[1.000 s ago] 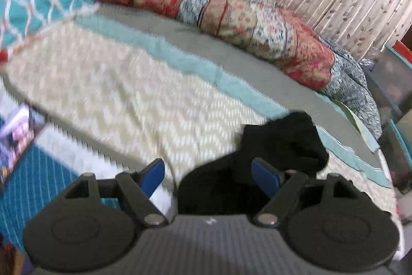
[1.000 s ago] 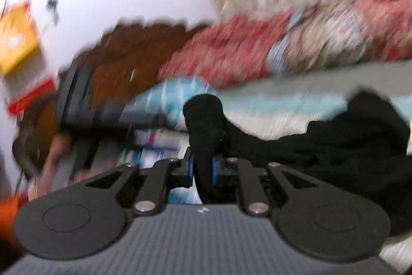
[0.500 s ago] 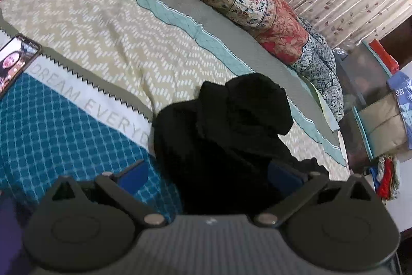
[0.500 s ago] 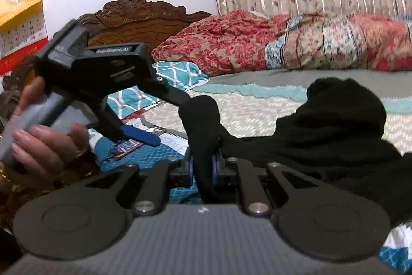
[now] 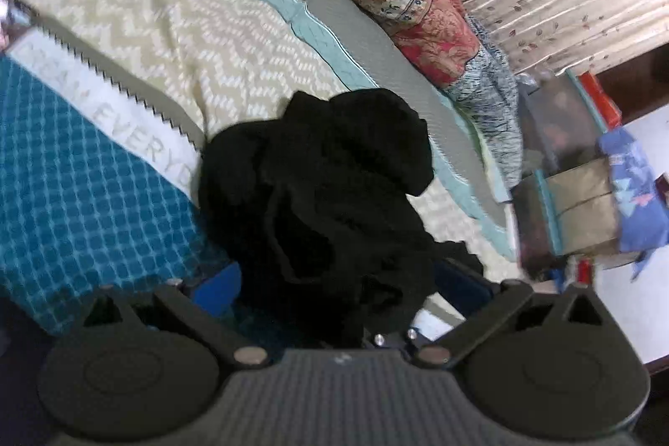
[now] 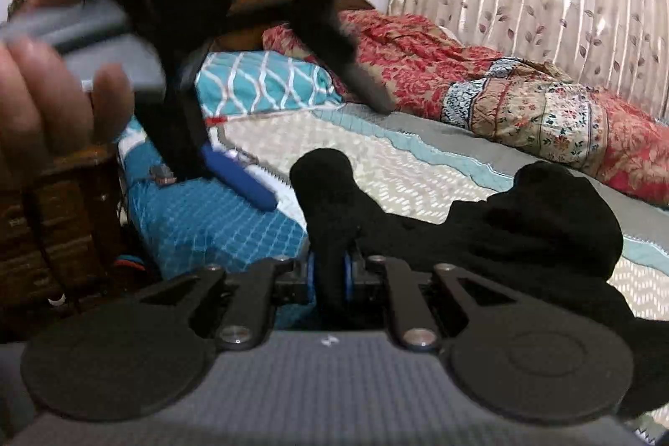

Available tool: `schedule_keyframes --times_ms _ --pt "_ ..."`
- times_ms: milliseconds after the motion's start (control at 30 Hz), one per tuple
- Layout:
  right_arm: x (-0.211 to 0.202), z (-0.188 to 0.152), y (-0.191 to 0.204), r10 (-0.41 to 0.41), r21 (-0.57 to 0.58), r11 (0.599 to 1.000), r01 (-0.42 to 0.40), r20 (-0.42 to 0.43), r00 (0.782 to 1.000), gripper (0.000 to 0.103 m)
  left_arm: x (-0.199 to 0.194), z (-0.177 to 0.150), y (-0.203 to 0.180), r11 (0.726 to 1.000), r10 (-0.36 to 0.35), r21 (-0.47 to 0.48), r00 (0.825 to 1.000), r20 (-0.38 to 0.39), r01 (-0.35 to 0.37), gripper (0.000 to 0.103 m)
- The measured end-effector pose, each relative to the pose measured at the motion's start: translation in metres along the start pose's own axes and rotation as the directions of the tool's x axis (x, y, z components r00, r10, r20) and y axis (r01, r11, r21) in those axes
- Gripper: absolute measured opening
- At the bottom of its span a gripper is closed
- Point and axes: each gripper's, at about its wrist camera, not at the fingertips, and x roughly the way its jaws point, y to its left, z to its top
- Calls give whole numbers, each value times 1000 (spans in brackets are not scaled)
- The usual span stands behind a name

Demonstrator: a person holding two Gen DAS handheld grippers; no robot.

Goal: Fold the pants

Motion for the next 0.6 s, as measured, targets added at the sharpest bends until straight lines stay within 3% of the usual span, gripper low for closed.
schedule_keyframes --times_ms 67,133,167,200,267,300,367,400,467,600 --pt "-4 3 -2 -4 33 999 3 34 999 15 7 -2 -6 995 94 40 996 -2 -94 103" --pt "-10 6 -8 -9 63 998 4 77 997 16 15 -4 -7 990 130 53 991 -12 -129 101" --pt "-12 7 -11 -6 76 997 0 84 996 15 20 -4 -7 992 114 50 993 -22 -113 92" --pt "-12 7 -13 -1 83 997 -6 79 997 16 24 -4 -8 995 87 44 995 -37 -86 69" --pt "-11 4 -16 4 84 996 -8 53 999 16 31 -1 -10 999 28 25 997 -78 -26 38" --pt "-13 1 -17 3 85 996 -8 50 999 21 33 3 -13 999 45 29 996 -77 -43 28" --pt "-24 -2 -22 -19 102 995 12 67 998 28 34 10 -19 997 62 50 996 -57 -59 26" --pt "-33 -3 -26 -39 123 992 28 88 995 37 31 15 -22 997 57 54 997 -42 -55 25" --pt "-50 -8 -33 -53 170 985 34 111 992 40 23 25 -34 998 25 63 1000 -13 -24 25" --pt "-48 -20 -40 98 287 953 -98 16 995 40 -4 41 -68 991 -55 130 994 93 42 25"
